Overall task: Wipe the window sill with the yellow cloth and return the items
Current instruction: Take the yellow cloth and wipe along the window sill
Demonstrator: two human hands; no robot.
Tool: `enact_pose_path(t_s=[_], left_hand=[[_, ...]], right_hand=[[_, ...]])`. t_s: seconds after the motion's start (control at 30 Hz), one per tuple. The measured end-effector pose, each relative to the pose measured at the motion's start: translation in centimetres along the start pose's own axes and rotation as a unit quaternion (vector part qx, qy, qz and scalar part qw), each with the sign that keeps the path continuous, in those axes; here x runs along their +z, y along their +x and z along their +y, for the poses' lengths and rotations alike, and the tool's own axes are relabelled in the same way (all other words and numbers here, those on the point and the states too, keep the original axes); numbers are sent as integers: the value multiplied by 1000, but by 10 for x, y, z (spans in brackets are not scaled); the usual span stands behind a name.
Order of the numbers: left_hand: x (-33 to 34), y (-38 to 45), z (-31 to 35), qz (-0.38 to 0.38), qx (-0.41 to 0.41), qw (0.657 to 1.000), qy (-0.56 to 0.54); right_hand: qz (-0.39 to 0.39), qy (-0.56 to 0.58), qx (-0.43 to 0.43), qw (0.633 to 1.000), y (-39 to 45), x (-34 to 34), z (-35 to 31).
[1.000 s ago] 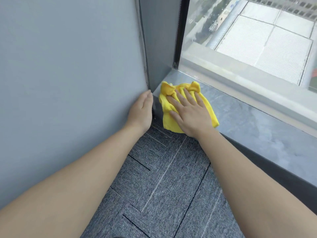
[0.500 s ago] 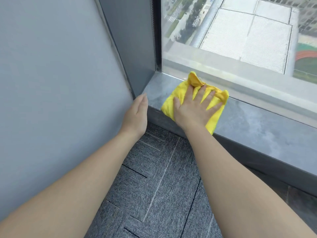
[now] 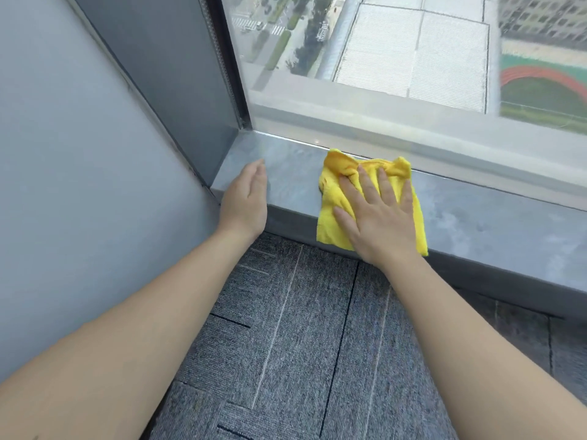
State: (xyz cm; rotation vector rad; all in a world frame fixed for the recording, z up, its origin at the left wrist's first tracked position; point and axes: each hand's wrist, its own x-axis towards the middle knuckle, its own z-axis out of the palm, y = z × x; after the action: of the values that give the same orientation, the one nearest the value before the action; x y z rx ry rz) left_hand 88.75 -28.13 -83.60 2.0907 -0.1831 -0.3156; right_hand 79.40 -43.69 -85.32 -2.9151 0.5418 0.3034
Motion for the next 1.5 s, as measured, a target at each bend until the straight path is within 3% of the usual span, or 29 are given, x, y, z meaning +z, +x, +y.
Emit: enact_pose_path(t_s=[0.2, 0.4, 0.5, 0.67, 0.73, 0.9, 1.07, 1.13, 1.3, 1.5], left_hand=[[18, 8, 9, -37, 9, 999, 11], [18, 13, 9, -73, 71, 991, 82], [19, 12, 6, -81, 115, 983, 116], [28, 16, 4, -81, 141, 977, 139], [31, 16, 5, -88, 150, 972, 157], [33, 11, 1, -105, 175, 957, 205], [22, 13, -12, -130, 218, 935, 248], [16, 15, -16, -117, 225, 928, 273], [4, 15, -25, -77, 204, 926, 308], [-5, 15, -29, -56, 186, 931, 311]], right_hand=[[-6, 66, 210, 975, -2, -3, 17], [3, 114, 315, 942, 29, -7, -12], [13, 91, 261, 961, 29, -4, -19], [4, 24, 30, 999, 0, 1, 3], [-11, 0, -11, 1000, -14, -1, 20], [-21, -13, 63, 998, -35, -1, 53], [-20, 60, 207, 976, -10, -2, 21], [-9, 77, 228, 971, 2, -1, 8], [0, 56, 151, 987, 13, 1, -12], [-10, -8, -44, 999, 13, -1, -16]])
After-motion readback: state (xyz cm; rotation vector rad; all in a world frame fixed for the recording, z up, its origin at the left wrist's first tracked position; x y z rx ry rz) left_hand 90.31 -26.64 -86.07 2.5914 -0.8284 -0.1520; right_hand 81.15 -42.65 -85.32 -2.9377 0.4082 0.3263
